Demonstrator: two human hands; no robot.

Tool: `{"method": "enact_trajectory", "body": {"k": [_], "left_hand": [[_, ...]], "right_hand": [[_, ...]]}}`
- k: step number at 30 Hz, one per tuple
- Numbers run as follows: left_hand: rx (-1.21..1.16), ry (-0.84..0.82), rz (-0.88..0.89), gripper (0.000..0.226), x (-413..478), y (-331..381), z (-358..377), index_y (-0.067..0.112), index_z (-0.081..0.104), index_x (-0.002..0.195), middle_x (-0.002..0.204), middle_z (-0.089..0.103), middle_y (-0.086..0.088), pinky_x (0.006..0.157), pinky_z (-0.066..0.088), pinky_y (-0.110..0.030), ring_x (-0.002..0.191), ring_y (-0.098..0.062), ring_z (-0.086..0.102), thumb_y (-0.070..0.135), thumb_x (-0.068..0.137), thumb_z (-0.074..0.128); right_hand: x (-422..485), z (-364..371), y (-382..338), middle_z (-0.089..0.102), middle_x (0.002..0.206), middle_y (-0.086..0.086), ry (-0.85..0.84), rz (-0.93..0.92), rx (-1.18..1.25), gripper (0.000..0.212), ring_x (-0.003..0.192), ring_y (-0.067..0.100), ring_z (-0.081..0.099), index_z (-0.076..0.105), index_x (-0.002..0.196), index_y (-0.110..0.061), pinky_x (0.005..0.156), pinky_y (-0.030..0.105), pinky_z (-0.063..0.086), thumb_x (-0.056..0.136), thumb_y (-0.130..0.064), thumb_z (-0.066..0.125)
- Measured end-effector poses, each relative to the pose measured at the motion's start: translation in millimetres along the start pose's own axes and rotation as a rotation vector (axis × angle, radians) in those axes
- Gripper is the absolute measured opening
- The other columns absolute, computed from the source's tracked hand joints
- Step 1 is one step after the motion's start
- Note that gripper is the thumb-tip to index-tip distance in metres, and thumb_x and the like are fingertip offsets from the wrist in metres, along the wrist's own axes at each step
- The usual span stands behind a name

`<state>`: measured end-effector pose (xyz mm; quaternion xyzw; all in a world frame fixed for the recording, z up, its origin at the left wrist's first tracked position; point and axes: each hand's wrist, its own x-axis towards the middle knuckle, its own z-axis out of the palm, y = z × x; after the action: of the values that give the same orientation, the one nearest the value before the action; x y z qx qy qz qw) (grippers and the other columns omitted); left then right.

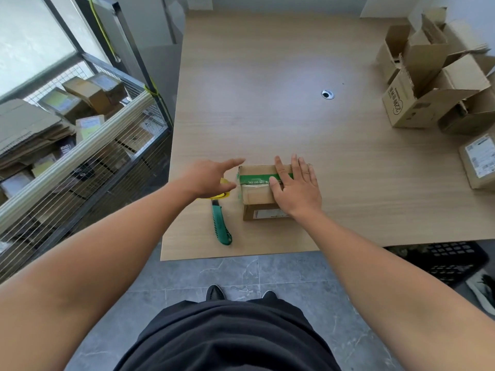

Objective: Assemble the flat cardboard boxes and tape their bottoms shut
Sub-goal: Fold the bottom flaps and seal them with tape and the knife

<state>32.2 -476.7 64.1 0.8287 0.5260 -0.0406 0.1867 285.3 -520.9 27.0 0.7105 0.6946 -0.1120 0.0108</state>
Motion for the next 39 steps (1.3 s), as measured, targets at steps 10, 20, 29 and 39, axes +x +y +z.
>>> {"method": "enact_trajectory", "body": {"k": [10,20,29,39], "left_hand": [[-0.001,0.006,0.081,0.054,28,4,-1,0.053,0.03,0.15,0.093,0.051,0.007,0.074,0.045,-0.033,0.091,-0.015,0.053,0.053,0.099,0.048],[-0.005,0.09,0.205,0.052,44,-11,10,0.053,0.036,0.147,0.092,0.052,0.005,0.071,0.037,-0.031,0.099,-0.023,0.058,0.047,0.098,0.053],[0.098,0.114,0.332,0.051,58,-17,7,0.054,0.037,0.147,0.106,0.064,-0.004,0.071,0.038,-0.033,0.108,-0.027,0.059,0.055,0.097,0.047],[0.106,0.048,0.361,0.051,63,-18,1,0.055,0.037,0.146,0.105,0.066,-0.002,0.067,0.039,-0.034,0.104,-0.028,0.06,0.057,0.097,0.048]], "right_hand": [[34,-23,28,0.037,0.161,0.009,0.372,-0.394,0.24,0.061,0.155,0.026,0.019,0.044,0.151,-0.008,0.127,0.047,0.008,0.104,-0.047,0.04],[-61,60,-126,0.066,0.108,0.007,0.556,-0.252,0.297,0.022,0.109,0.033,0.052,0.073,0.096,-0.013,0.094,0.046,0.041,0.084,-0.031,0.069],[-57,117,-173,0.044,0.132,0.015,-0.059,0.083,0.161,0.069,0.116,0.035,0.044,0.037,0.14,-0.006,0.091,0.044,0.04,0.095,-0.056,0.055],[-119,85,-123,0.051,0.095,0.003,-0.02,0.236,0.687,0.013,0.084,0.015,0.047,0.053,0.096,-0.011,0.076,0.03,0.036,0.104,-0.019,0.047]]}}
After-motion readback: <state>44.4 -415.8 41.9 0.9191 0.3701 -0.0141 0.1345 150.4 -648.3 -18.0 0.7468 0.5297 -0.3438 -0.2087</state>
